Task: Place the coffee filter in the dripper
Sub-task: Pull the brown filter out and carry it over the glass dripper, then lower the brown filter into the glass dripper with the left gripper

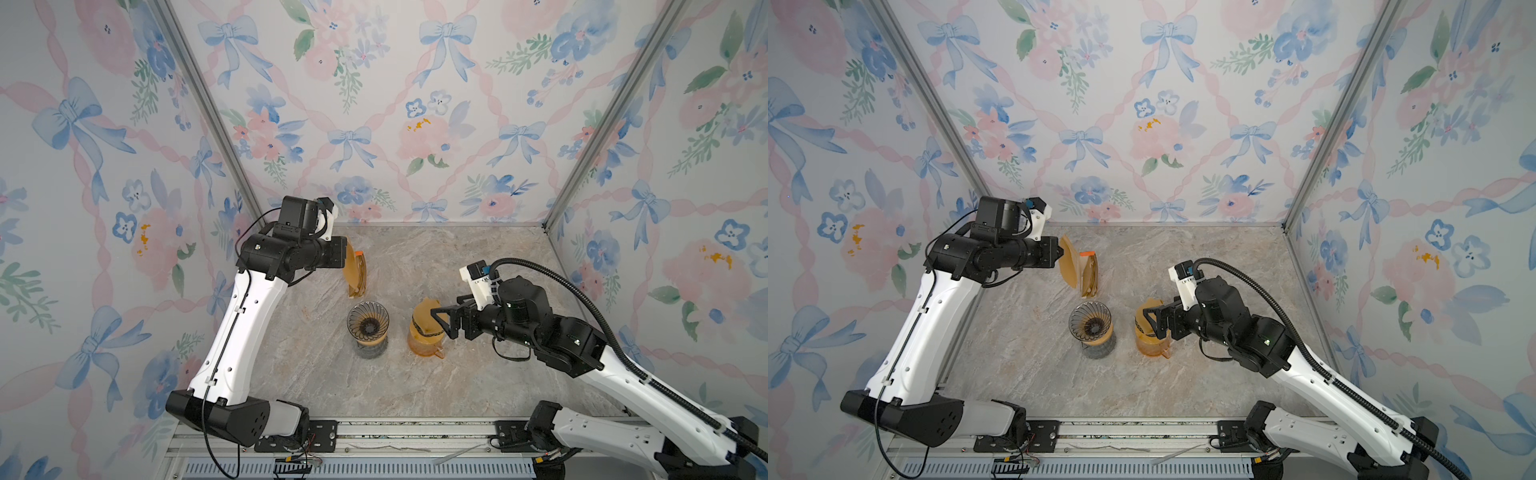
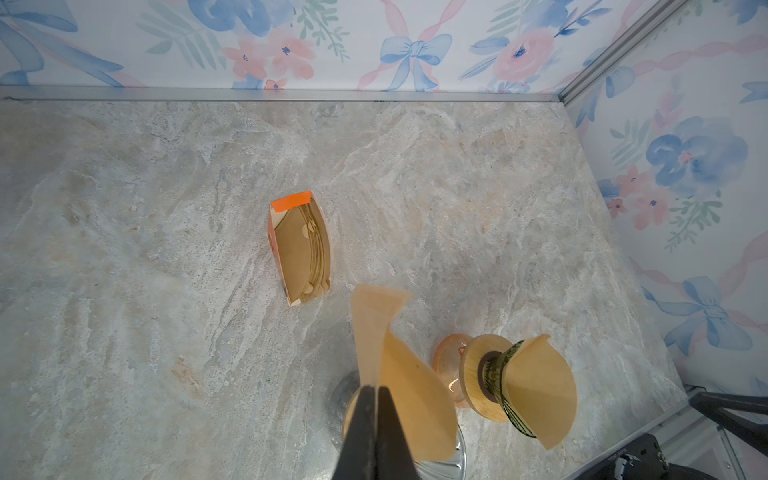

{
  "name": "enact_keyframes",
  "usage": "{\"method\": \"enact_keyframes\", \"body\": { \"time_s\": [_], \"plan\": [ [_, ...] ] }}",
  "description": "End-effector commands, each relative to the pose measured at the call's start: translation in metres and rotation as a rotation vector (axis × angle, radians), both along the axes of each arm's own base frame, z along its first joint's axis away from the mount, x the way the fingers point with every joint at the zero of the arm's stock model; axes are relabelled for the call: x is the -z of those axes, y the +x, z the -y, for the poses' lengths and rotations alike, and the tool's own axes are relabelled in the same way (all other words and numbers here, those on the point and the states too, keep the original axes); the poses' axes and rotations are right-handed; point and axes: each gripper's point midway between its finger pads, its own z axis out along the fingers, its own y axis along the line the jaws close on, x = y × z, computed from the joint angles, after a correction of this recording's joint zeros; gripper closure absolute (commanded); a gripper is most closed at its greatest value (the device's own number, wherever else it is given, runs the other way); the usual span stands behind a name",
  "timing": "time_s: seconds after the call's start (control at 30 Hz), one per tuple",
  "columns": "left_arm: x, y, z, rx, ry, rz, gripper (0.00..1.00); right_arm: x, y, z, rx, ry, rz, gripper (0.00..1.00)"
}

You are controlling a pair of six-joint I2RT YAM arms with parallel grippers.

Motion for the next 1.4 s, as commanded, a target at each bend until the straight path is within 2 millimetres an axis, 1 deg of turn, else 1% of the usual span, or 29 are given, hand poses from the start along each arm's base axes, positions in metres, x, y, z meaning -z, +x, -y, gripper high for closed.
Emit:
{"method": "enact_keyframes", "body": {
  "time_s": [0.0,0.13,0.3,0.47,0.67,0.77,0.97,1.13,1.37],
  "plan": [
    [0.005,-0.025,0.006,0.032,-0.069,-0.060,1.00,-0.005,-0.004,-0.003,-0.035,-0.002,-0.011,0.04],
    [0.009,-0.042,0.010,0.033,-0.136,-0.098,1.00,-0.006,-0.004,-0.009,-0.051,0.003,-0.021,0.04],
    [0.019,-0.066,0.016,0.043,-0.209,-0.157,1.00,-0.006,-0.002,-0.015,-0.062,-0.010,-0.032,0.04],
    [0.036,-0.085,0.016,0.040,-0.241,-0.215,1.00,-0.003,-0.002,-0.020,-0.067,-0.016,-0.040,0.04],
    [0.059,-0.097,0.018,0.044,-0.250,-0.281,1.00,0.001,-0.003,-0.026,-0.077,-0.015,-0.044,0.04],
    [0.069,-0.099,0.020,0.049,-0.244,-0.309,1.00,0.004,-0.003,-0.029,-0.082,-0.018,-0.046,0.04],
    [0.087,-0.095,0.024,0.055,-0.227,-0.360,0.98,0.006,-0.003,-0.032,-0.091,-0.020,-0.047,0.04],
    [0.097,-0.087,0.030,0.063,-0.218,-0.381,0.98,0.009,-0.003,-0.033,-0.089,-0.026,-0.049,0.04],
    [0.110,-0.076,0.033,0.061,-0.183,-0.404,0.97,0.012,-0.004,-0.036,-0.097,-0.031,-0.054,0.04]
  ]
}}
